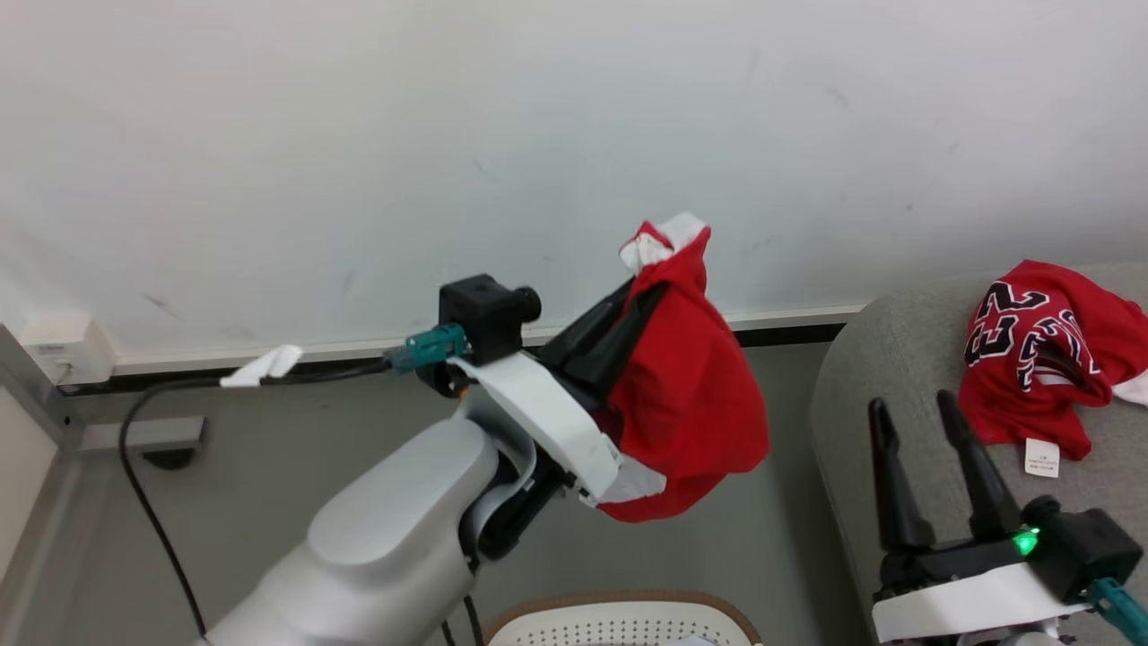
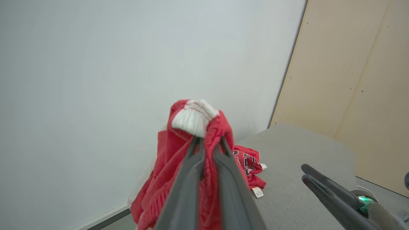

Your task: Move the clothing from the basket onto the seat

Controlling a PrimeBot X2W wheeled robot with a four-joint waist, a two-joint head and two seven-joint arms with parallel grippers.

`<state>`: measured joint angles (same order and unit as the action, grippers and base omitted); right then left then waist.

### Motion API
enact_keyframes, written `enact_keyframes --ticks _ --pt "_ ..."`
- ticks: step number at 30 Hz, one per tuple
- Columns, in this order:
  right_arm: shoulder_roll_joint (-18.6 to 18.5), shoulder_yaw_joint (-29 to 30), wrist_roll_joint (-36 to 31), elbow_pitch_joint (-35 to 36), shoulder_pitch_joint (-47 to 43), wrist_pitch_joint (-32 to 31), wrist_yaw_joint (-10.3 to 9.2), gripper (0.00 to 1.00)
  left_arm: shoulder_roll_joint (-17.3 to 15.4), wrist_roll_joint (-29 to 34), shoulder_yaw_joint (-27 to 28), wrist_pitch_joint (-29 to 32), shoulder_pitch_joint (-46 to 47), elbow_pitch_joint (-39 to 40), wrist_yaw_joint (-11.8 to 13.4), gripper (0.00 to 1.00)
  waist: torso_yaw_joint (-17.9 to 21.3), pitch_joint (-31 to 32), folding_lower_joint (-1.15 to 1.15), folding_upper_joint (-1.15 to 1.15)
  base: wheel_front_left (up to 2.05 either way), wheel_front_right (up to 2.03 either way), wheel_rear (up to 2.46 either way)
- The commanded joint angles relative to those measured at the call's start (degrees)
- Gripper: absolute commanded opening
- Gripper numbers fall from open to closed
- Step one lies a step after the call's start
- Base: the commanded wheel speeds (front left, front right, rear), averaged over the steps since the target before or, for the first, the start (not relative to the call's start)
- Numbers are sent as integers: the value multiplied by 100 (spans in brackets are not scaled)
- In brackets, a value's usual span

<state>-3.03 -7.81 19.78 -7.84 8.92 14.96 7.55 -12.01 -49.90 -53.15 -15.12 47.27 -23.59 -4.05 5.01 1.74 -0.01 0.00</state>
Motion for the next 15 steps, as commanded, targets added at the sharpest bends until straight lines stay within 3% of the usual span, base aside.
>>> enact_keyframes --ticks 1,15 --pt "-29 -78 16 -39 -99 10 -13 100 -58 79 27 -3 55 44 28 0 -16 7 1 0 0 0 0" --pt "-152 -734 -59 -206 84 11 -13 100 -148 96 56 0 -30 348 188 0 -86 -68 1 0 0 0 0"
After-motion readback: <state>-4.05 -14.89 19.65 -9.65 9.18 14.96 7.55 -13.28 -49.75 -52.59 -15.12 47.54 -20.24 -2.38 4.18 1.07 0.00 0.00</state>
